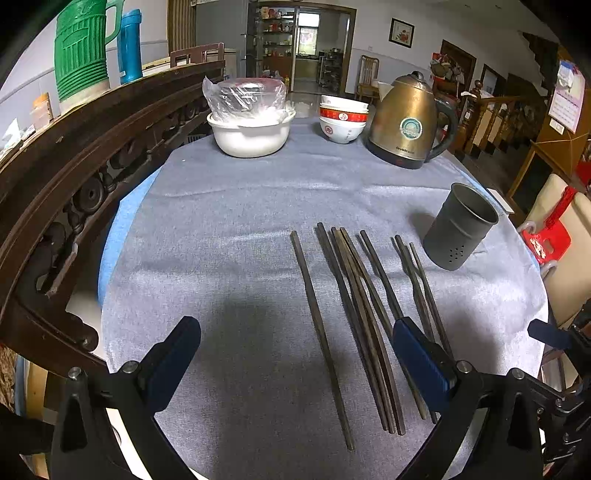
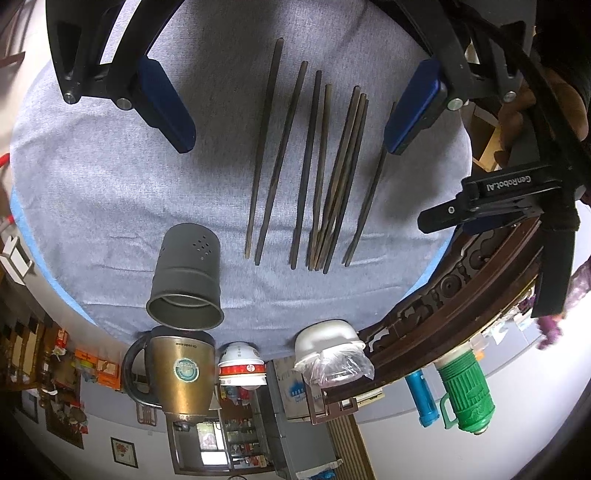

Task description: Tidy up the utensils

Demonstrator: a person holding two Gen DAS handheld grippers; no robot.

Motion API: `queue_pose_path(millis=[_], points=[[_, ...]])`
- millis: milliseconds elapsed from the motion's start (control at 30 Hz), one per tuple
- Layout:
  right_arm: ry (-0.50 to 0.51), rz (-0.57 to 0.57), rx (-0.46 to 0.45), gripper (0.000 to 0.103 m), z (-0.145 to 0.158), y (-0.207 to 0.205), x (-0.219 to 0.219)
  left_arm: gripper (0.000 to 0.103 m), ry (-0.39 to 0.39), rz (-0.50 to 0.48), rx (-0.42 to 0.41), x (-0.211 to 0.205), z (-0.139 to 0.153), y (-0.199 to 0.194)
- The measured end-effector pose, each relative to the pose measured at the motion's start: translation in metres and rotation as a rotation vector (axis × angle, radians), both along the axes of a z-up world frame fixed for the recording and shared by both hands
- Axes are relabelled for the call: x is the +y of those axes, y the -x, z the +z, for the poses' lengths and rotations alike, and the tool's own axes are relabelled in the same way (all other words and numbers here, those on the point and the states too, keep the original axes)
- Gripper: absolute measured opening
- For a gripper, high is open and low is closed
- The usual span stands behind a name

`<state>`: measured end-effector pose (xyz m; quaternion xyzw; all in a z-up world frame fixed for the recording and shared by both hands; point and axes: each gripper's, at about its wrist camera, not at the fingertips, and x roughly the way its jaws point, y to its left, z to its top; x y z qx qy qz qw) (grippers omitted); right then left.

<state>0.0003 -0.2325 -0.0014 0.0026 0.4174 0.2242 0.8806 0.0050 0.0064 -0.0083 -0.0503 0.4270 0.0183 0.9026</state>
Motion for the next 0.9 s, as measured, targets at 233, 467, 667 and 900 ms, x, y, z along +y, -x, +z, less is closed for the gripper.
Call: queue_pose_path(millis=[233,467,667,900], points=[[0.01,-0.002,0.011,0.103,-0.003,-0.001,0.001,0.103,0.008,0.008,-0.002,0.003,0.001,0.002],[0.027,-0.021,0.035,0.103,-0.009,-0.007,-0.001,0.103,0.002,0.01,0.02,0.003,-0.005,-0.004],[0.037,-0.06,0.111,0.103,-0.023,-0.025,-0.007,0.103,-0.009,0.025,0.055,0.006,-0.014,-0.011],[0.052,-0.075,0.16,0.103,-0.031,-0.04,-0.01,0.103,-0.018,0.038,0.081,0.011,-0.021,-0.017]])
